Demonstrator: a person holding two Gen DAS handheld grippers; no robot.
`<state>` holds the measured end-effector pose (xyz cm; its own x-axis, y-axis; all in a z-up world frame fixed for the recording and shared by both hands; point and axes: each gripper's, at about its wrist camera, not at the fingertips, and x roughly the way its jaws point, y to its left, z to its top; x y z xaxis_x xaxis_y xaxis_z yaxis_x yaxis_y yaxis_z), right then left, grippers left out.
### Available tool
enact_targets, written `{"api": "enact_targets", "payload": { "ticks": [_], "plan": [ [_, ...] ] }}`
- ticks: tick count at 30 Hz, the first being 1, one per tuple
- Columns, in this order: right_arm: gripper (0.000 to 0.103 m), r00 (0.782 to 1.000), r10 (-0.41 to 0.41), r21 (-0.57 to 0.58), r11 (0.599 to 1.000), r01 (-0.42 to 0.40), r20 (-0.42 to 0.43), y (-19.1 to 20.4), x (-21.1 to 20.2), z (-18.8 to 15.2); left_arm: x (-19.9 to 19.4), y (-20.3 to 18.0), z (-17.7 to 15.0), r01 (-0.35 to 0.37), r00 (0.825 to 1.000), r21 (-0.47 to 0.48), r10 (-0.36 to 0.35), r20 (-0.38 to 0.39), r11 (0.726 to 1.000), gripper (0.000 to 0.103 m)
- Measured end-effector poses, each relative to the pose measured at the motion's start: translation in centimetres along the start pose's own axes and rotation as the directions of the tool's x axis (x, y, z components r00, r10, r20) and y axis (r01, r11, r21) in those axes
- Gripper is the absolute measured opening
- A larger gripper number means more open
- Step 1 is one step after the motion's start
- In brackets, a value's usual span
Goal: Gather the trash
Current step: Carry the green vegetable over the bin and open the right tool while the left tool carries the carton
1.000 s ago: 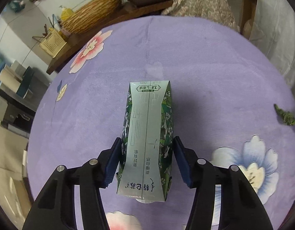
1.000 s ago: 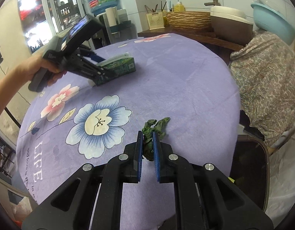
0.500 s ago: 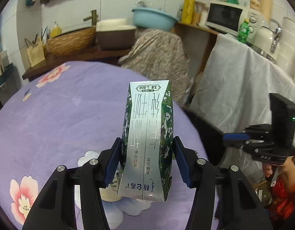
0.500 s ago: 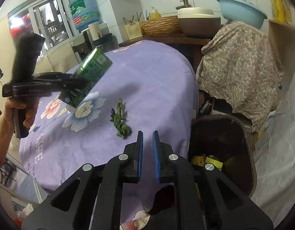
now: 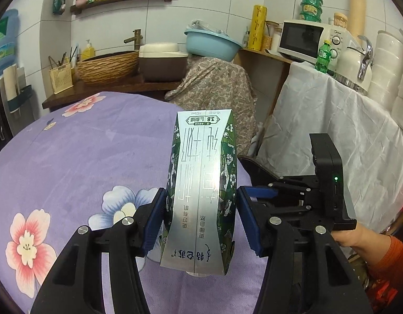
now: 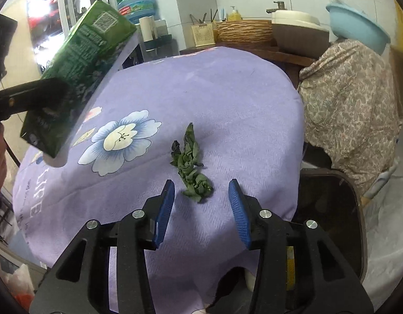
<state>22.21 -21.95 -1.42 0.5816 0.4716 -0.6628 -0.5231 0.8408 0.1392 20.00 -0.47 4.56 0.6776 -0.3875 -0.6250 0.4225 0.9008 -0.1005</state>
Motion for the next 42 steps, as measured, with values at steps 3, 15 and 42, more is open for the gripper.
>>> {"api": "enact_targets", "payload": {
  "ticks": [3, 15, 42],
  "plan": [
    [0.015, 1.000, -0.006, -0.026, 1.000, 0.006, -0.004, 0.2, -0.2, -0.6, -0.3, -0.8, -0.6, -0.004, 1.000, 0.009, 0.004, 0.018, 1.000, 0.054],
    [0.004, 0.999, -0.030, 0.048, 0.998, 0.028, 0.038, -4.3, -6.0, -3.5, -0.1, -4.5, -0.2, 0.063, 0.994, 0.049, -0.067, 0.090, 0.997, 0.054],
    [0.008, 1.000, -0.029, -0.083, 0.996, 0.030, 0.013, -1.3, -3.1, -1.4, -1.3, -3.6, -2.3, 0.060, 0.995, 0.010, -0.061, 0.083, 0.998, 0.054]
  ]
}}
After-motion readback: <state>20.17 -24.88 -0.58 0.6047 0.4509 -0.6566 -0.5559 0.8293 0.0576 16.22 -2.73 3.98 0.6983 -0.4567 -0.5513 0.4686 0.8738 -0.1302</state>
